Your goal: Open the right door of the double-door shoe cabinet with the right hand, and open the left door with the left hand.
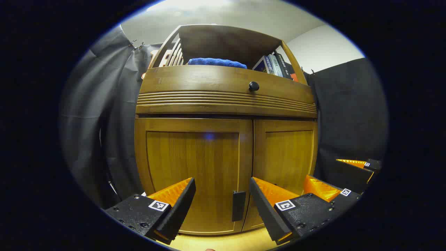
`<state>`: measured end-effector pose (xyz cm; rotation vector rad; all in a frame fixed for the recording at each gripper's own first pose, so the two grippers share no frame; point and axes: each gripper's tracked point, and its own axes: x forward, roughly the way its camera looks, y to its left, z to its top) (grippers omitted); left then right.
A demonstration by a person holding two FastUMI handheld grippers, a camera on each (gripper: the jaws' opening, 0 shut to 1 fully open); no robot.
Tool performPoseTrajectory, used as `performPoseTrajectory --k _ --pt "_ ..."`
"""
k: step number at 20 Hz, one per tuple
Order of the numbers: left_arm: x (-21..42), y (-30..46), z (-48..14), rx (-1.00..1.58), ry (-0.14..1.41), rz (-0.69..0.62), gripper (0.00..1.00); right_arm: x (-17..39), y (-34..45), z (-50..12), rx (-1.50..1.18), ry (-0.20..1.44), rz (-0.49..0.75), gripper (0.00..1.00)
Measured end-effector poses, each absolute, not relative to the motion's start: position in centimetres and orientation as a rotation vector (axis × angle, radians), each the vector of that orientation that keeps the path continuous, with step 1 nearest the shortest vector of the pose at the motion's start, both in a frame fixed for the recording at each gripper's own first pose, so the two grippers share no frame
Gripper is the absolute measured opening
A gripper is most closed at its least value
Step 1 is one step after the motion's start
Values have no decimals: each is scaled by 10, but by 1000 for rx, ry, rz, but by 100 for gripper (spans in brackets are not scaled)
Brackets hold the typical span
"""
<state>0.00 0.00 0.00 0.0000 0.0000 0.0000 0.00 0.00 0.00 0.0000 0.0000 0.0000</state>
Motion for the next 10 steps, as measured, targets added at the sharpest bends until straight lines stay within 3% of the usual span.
performPoseTrajectory --k 10 --pt "6 10 2 2 -1 12 93 13 9 -9 -23 9 7 96"
